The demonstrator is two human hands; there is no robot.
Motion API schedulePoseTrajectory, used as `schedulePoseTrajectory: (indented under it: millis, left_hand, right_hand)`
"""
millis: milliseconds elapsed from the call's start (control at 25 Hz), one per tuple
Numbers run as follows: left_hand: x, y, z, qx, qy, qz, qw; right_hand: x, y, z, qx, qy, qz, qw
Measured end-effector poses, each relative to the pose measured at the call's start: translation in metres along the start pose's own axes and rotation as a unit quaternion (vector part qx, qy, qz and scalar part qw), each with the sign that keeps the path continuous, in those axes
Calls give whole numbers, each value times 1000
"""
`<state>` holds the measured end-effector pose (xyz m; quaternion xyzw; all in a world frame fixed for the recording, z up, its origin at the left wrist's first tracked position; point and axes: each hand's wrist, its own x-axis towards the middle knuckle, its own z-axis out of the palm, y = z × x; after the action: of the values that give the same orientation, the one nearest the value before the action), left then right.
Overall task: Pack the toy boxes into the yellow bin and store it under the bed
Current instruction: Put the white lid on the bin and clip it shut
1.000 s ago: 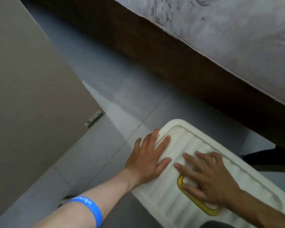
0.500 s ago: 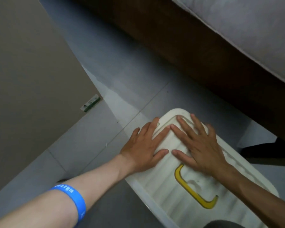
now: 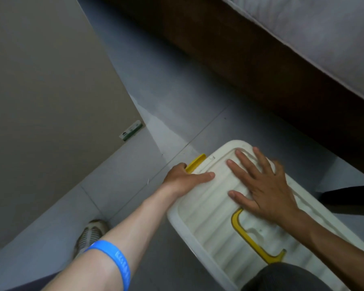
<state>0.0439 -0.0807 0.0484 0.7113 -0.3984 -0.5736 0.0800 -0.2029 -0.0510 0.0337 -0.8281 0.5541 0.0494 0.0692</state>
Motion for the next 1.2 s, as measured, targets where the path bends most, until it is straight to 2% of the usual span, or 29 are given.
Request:
schedulePoseTrajectory:
  millis: [120,240,400,480,560,640,800,920,1120,1200]
  left_hand:
    - [-4,-1,7,-35,70,75,994]
    - [-4,-6,12,47,143,169,974]
    - [-4,-8,12,35,141,190,971]
    - [-2,-11,6,-17,108,180,978]
    - [-3,-13,4,-53,105,173,978]
    - [0,-14,7,-24,136,191,972]
    - [-2,-10,9,22,139,220,965]
    - [-8,-8,11,108,189,256,942]
    - [-12,-12,21,191,230,281,912]
    - [-13,-8,24,265,256,264,891]
  right_hand:
    - [0,1,2,-2,2,-1,1000]
    - [1,1,3,-7,7,1,1000]
    - [1,1,5,-6,12,0,1000]
    - [2,1,4,-3,14,-2,1000]
    - [2,1,4,-7,14,-4,1000]
    - [3,3,5,-13,11,-2,1000]
    - [9,5,4,-12,-5,0,1000]
    - [7,0,-2,-7,-21,2,1000]
    - [6,-2,5,-15,16,-6,1000]
    - [10,0,7,-6,39,-13,999]
